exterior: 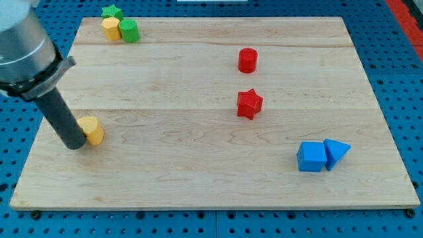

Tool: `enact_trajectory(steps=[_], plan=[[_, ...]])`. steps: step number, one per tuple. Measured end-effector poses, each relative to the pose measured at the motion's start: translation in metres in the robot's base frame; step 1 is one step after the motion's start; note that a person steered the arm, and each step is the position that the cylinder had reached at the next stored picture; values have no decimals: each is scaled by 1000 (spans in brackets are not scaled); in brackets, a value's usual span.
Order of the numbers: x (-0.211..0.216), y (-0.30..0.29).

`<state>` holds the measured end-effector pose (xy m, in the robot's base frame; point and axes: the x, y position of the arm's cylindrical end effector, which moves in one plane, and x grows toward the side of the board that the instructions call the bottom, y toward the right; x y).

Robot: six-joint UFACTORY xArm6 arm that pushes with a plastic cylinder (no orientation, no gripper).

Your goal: Move the yellow heart closer to the yellow hexagon

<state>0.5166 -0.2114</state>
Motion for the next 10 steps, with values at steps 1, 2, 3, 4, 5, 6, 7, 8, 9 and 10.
enact_trajectory(steps=[1, 2, 3, 4, 5, 6, 7, 8, 9, 10], plan=[[-8, 36], [-23, 62], [-40, 61], [-52, 42], [-70, 30], [-70, 20], [-70, -20], [-75, -22], [-90, -33], [-91, -36]])
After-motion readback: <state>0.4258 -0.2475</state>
